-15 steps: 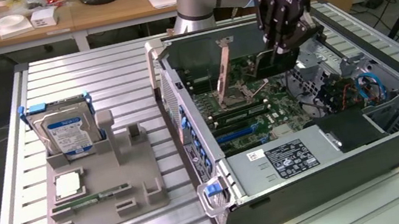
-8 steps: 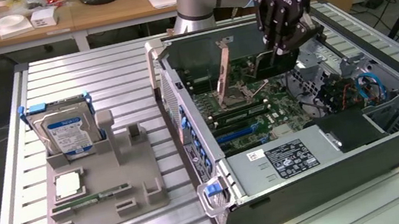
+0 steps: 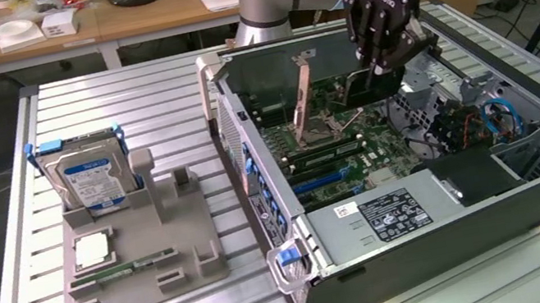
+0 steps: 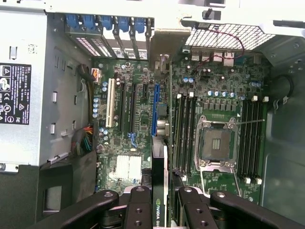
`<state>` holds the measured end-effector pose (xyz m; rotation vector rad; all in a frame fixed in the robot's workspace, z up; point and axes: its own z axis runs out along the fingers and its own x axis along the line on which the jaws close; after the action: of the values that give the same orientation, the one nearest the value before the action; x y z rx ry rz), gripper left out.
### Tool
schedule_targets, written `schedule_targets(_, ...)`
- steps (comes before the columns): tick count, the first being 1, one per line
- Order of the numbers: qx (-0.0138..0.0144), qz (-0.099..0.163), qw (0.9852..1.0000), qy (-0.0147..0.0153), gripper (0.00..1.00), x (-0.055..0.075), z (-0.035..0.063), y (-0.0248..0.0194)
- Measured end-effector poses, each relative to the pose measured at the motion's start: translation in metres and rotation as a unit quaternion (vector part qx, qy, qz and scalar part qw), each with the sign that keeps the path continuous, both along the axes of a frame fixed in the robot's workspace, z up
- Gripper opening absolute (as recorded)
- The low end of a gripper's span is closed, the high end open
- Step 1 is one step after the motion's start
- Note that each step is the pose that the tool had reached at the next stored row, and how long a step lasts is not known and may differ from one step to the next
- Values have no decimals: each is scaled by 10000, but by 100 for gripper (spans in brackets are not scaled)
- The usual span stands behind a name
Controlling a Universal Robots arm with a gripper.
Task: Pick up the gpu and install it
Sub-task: 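Insert the gpu into the slot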
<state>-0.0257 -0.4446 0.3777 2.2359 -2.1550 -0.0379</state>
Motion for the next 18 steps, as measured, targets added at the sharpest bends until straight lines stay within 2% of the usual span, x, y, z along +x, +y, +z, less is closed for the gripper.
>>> schedule_targets(18, 0, -80, 10000, 0, 26, 0, -64, 0)
